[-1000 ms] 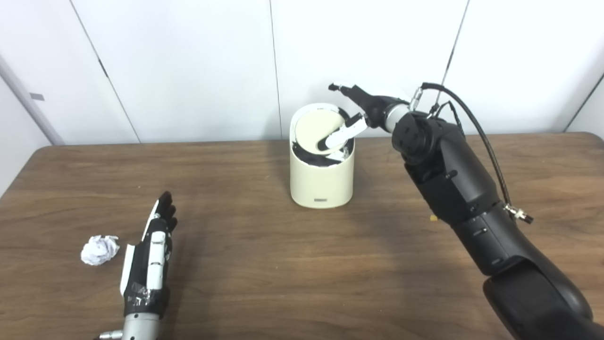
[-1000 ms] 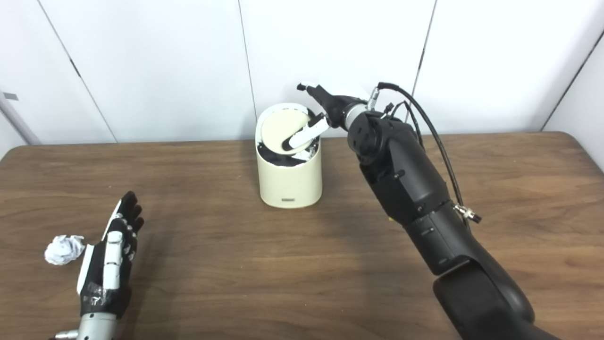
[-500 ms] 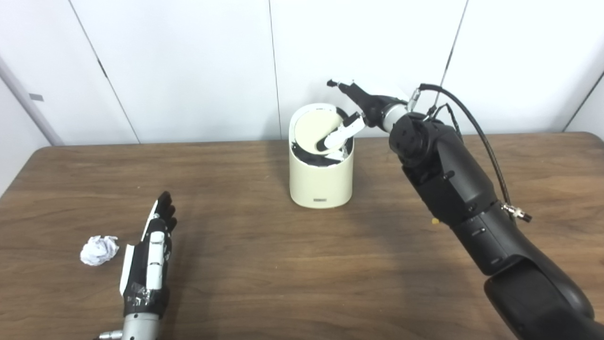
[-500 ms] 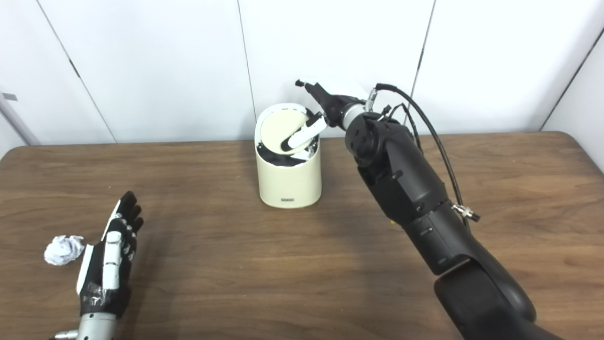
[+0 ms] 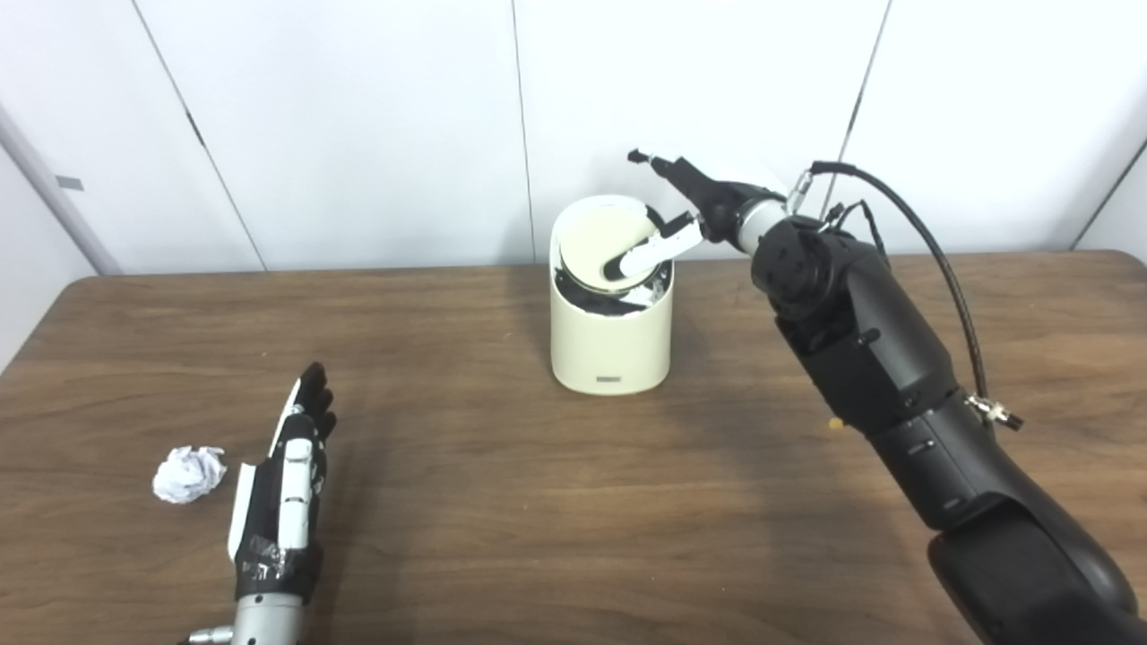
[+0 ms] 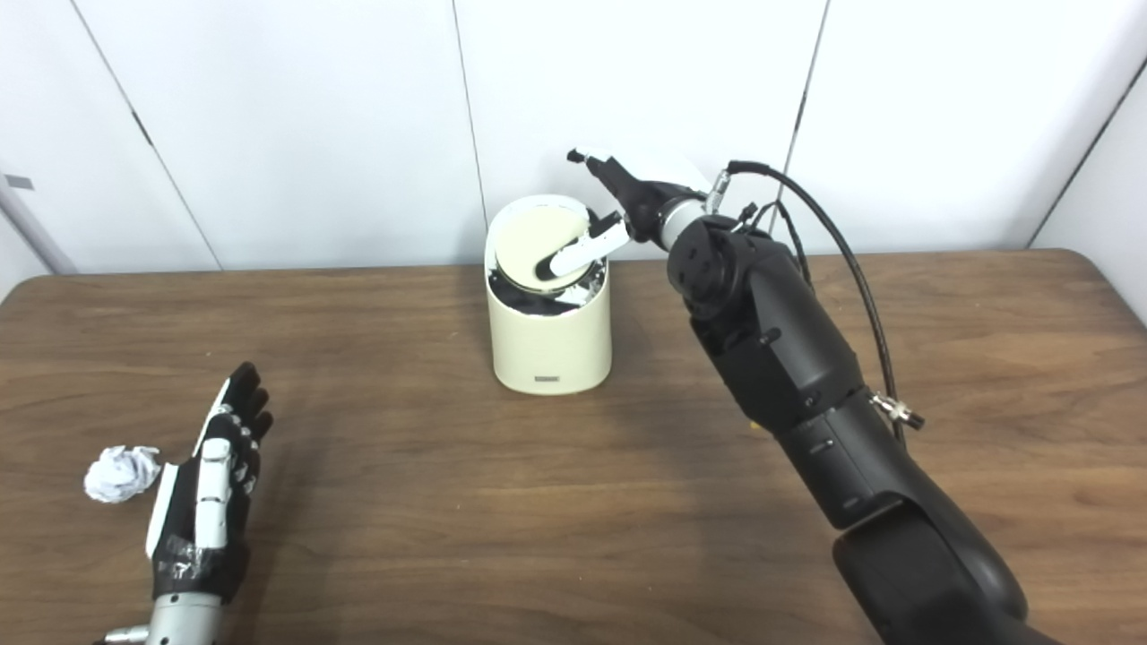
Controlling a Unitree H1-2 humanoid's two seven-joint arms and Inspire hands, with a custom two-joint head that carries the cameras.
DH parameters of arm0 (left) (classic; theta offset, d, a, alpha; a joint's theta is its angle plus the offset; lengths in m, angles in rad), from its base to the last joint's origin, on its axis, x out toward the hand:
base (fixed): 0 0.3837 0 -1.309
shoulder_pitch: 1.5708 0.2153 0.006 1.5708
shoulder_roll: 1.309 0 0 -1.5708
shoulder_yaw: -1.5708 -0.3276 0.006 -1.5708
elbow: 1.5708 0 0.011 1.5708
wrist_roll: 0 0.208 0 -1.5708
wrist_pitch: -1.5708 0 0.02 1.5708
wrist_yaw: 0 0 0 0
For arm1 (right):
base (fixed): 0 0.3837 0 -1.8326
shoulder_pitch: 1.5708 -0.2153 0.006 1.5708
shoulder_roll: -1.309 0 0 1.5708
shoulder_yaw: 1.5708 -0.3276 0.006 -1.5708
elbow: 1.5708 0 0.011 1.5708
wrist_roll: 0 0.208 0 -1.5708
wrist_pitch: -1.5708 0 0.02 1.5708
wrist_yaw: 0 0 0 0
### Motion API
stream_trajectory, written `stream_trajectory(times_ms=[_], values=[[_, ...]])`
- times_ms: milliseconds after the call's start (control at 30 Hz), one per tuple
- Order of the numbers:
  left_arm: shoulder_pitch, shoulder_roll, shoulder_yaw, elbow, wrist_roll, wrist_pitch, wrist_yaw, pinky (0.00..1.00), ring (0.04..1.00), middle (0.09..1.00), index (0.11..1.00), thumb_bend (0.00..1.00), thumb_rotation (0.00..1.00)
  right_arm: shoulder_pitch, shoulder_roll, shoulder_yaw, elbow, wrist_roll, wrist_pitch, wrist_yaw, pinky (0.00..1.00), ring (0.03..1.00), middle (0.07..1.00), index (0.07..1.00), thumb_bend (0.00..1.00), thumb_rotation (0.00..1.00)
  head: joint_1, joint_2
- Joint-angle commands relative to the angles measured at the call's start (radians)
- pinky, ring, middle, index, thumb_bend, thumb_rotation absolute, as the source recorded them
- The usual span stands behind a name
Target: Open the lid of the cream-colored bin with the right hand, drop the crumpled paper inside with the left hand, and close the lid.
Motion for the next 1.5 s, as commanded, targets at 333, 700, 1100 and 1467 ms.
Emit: stream_trajectory(times_ms=[333, 700, 1100, 1467], values=[[0.021, -0.017, -0.02, 0.061, -0.014, -0.033, -0.011, 1.0, 1.0, 1.0, 0.995, 0.44, 0.98, -0.018, -0.026, -0.071, -0.088, 0.028, 0.0, -0.034, 0.78, 0.899, 0.934, 0.941, 0.89, 0.54, 0.0, 0.0], [0.017, -0.014, -0.02, 0.067, -0.014, -0.039, -0.013, 1.0, 1.0, 1.0, 0.994, 0.42, 0.98, 0.053, -0.02, -0.177, -0.172, 0.006, 0.002, -0.004, 0.74, 0.896, 0.936, 0.928, 0.76, 0.56, -0.005, -0.001], [0.008, -0.008, -0.017, 0.085, -0.019, -0.048, -0.017, 1.0, 1.0, 1.0, 0.994, 0.41, 0.97, 0.152, -0.059, -0.194, -0.253, 0.021, 0.001, -0.035, 0.68, 0.851, 0.907, 0.911, 0.72, 0.58, -0.017, -0.002], [0.01, -0.003, -0.017, 0.072, -0.014, -0.033, -0.014, 1.0, 1.0, 1.0, 0.993, 0.43, 0.98, 0.283, -0.004, -0.302, -0.323, 0.111, 0.002, -0.073, 0.79, 0.88, 0.9, 0.899, 0.66, 0.62, -0.02, 0.006]])
